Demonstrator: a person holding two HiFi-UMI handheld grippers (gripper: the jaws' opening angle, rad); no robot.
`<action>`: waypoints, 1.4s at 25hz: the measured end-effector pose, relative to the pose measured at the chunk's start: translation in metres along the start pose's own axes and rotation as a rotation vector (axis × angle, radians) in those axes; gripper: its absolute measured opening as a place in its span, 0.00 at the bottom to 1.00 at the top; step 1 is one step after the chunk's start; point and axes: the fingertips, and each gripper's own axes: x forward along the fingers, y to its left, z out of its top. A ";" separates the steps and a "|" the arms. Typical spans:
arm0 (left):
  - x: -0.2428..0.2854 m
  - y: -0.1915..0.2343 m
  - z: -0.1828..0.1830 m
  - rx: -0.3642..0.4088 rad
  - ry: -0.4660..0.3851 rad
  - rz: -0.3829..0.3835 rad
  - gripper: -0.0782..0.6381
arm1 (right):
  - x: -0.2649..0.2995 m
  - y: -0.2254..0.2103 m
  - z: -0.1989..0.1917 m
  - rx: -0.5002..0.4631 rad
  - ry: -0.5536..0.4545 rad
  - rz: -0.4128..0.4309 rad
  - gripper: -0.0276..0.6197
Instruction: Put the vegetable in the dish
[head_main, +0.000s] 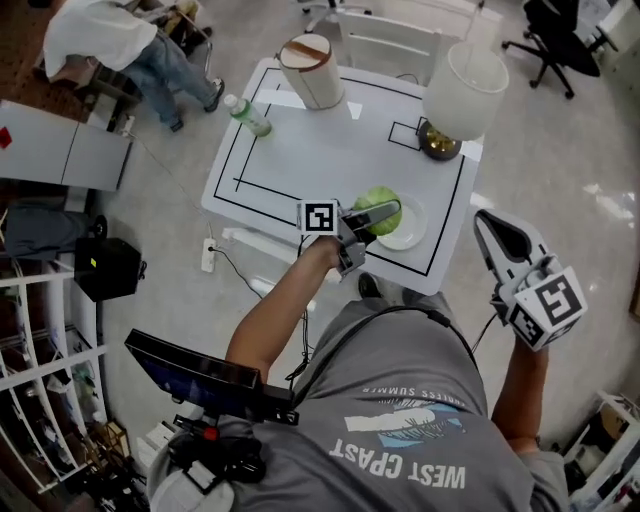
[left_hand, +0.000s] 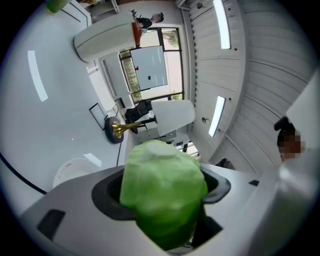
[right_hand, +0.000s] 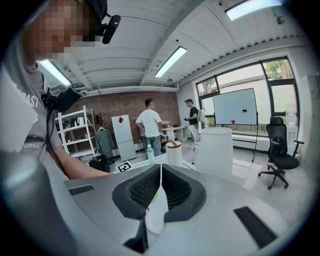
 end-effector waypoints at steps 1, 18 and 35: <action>0.002 0.013 -0.006 -0.014 0.022 0.032 0.57 | 0.003 -0.002 -0.004 0.004 0.011 0.002 0.06; 0.015 0.138 -0.068 -0.197 0.256 0.225 0.57 | 0.043 -0.030 -0.048 0.041 0.146 0.042 0.06; 0.018 0.149 -0.080 -0.067 0.436 0.344 0.58 | 0.054 -0.035 -0.062 0.061 0.193 0.085 0.06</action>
